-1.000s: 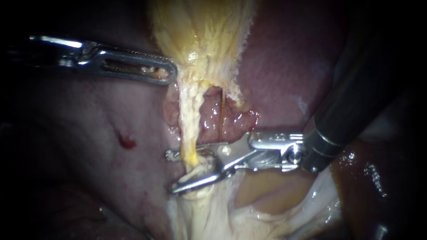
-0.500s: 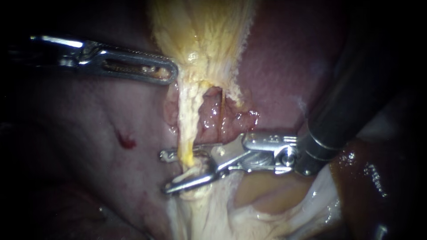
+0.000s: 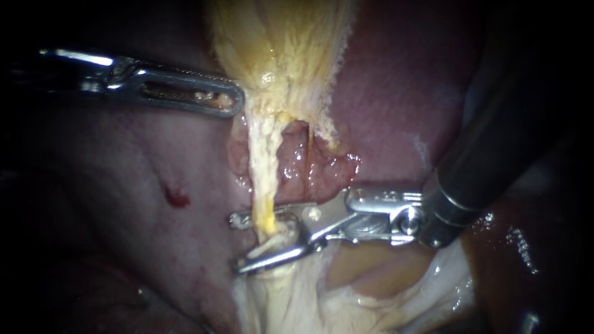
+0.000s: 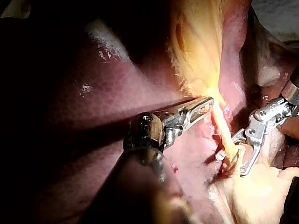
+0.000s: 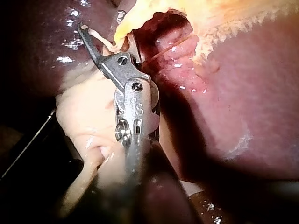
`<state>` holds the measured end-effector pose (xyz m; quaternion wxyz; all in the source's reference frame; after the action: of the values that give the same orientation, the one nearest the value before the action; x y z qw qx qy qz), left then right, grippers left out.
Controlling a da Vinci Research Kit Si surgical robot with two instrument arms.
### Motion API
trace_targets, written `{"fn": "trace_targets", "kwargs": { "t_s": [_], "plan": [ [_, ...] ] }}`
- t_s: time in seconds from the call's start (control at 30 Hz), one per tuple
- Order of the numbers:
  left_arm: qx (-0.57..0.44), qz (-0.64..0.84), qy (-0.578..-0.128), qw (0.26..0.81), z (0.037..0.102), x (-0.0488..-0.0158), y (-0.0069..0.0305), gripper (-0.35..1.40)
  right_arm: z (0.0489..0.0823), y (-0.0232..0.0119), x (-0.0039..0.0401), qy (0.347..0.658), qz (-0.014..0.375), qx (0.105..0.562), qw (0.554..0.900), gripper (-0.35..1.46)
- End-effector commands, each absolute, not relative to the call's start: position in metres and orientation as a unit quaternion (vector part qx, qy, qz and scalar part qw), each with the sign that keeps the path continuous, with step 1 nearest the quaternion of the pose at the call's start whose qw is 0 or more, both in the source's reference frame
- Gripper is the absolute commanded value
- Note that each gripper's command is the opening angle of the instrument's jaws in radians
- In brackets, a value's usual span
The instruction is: Clipping first clip left tube
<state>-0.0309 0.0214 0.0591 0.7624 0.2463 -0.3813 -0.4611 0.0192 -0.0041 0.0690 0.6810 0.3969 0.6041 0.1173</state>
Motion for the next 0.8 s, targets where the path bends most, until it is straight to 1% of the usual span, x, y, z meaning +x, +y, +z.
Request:
{"fn": "trace_targets", "kwargs": {
  "t_s": [0.03,0.37,0.8],
  "plan": [
    [0.246,-0.461,-0.382,0.762,0.0591,-0.0309,0.0214,-0.35,0.0686,-0.0041,0.0190,0.605,0.117,0.398,0.680,0.49],
    [0.246,-0.461,-0.382,0.762,0.0593,-0.0308,0.0215,-0.35,0.0663,-0.0045,0.0181,0.605,0.113,0.404,0.677,0.49],
    [0.246,-0.461,-0.382,0.762,0.0593,-0.0307,0.0216,-0.35,0.0664,-0.0045,0.0180,0.605,0.113,0.404,0.677,0.48]
  ]
}}
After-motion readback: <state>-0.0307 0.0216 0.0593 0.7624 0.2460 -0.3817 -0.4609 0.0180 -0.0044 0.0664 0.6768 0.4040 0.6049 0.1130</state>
